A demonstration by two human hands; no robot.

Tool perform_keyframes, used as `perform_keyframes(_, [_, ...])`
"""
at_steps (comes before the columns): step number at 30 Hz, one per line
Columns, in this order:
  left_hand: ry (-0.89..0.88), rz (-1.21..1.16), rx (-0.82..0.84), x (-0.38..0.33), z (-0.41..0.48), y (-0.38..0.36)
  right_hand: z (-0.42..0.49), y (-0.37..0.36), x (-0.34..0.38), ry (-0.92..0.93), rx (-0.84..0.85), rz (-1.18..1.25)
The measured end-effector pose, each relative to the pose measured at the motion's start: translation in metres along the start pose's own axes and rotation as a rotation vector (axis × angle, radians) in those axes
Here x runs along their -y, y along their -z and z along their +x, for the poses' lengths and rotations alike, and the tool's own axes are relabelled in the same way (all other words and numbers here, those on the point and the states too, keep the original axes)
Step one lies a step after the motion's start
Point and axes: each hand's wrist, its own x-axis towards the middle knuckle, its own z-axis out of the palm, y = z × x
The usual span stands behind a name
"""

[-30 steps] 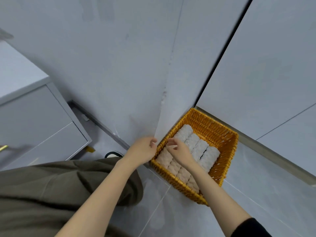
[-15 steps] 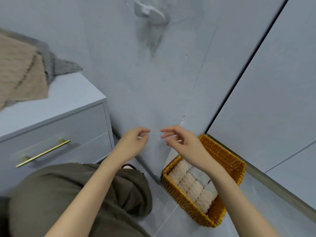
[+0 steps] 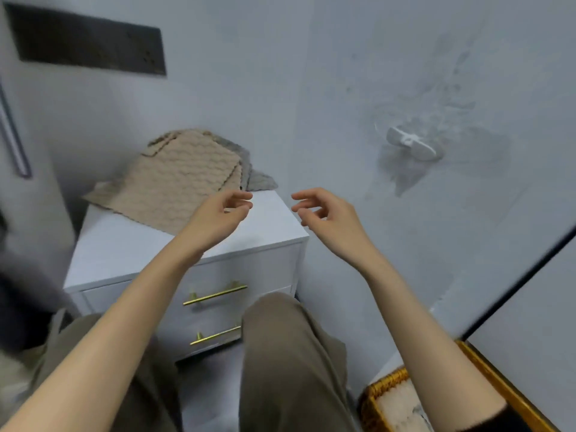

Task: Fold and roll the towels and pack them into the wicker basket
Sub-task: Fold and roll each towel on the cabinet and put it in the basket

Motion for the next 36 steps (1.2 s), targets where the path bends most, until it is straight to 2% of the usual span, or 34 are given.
perform_keyframes(5, [0.035, 0.062, -0.127, 0.027, 0.012, 0.053, 0.051, -0.047, 0.003, 0.016, 0.083, 0.006])
perform_keyframes(9, [0.087, 0.214, -0.195, 0.060, 0.024, 0.073, 0.081, -0.090, -0.009, -0.018, 0.163, -0.005])
perform_keyframes(18, [0.232, 0.728, -0.093, 0.138, 0.055, 0.073, 0.107, -0.158, -0.053, -0.127, 0.347, -0.076])
perform_keyframes(25, [0.094, 1.007, -0.225, 0.154, 0.070, 0.071, 0.114, -0.174, -0.080, -0.134, 0.294, -0.035])
perform_keyframes(31, [-0.017, 0.773, -0.254, 0.136, 0.065, 0.064, 0.127, -0.172, -0.077, -0.331, 0.286, 0.213])
perform_keyframes(36, [-0.073, 0.510, -0.076, 0.120, 0.052, 0.055, 0.134, -0.166, -0.073, -0.475, 0.308, 0.376])
